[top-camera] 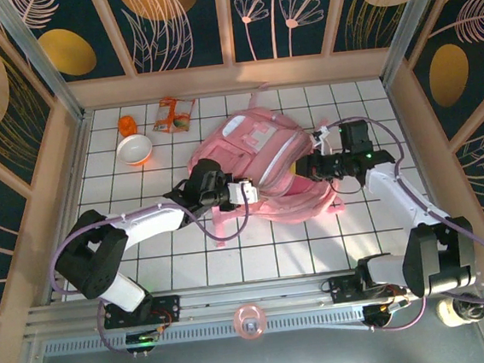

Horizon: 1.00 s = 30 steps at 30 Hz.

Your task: Pack the student bag

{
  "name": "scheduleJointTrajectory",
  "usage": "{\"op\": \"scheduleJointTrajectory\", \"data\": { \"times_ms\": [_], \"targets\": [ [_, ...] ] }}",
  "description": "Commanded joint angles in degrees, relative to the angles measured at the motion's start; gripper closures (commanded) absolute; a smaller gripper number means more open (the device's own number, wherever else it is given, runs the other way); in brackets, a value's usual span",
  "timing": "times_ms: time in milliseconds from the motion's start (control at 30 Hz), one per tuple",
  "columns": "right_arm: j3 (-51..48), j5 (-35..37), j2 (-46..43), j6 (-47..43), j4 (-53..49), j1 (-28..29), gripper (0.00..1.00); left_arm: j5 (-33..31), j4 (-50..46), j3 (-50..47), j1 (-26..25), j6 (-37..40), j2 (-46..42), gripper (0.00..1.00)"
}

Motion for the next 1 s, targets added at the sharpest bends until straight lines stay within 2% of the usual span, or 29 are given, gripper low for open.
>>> {"op": "scheduleJointTrajectory", "data": {
  "times_ms": [0, 100, 200, 267, 333, 467, 567, 733, 867, 967],
  "targets": [
    [3.93, -2.57, -0.25, -3.48, -2.37, -2.94, 1.0, 5.91, -0.57, -0.7, -0.75, -5.08, -3.62, 0.96],
    [4.28, -1.47, -0.45, -2.16, -0.41, -4.35, 0.95, 6.73, 6.72, -4.27, -1.56, -15.22, -6.86, 1.0],
    [2.72, 0.54, -3.23, 1.56, 4.13, -4.38, 0.69, 5.15, 13.46, -5.98, -1.76, -27.03, -7.7, 1.0],
    [1.58, 4.77, -6.58, 3.92, 4.48, -4.33, 0.57, 3.79, 15.64, -5.81, -1.77, -32.83, -7.13, 1.0],
    [1.63, 12.07, -10.45, 4.42, 0.47, -4.08, 0.53, 3.6, 15.29, -5.07, -1.83, -35.61, -6.29, 1.0],
    [3.27, 32.01, -19.35, 8.08, -12.14, -1.35, 0.52, 3.64, 12.43, -2.54, -1.81, -37.82, -4.69, 1.0],
    [1.81, 39.71, -26.1, 15.57, -16.68, 5.38, 0.55, 3.52, 10.14, -0.87, -1.8, -38.22, -4.22, 1.0],
    [-2.01, 52.42, -31.51, 30.55, -16.51, 25.41, 0.63, 4.66, 7.01, 1.5, -1.79, -40.17, -3.33, 1.0],
    [-0.75, 64.68, -26.73, 35.45, -15.77, 40.45, 0.63, 5.6, 4.71, 3.37, -1.81, -41.41, -1.95, 1.0],
    [2.52, 70.03, -19.11, 36.05, -15.85, 46.38, 0.62, 6.59, 3.83, 3.95, -1.84, -41.75, -1.51, 1.0]
  ]
}}
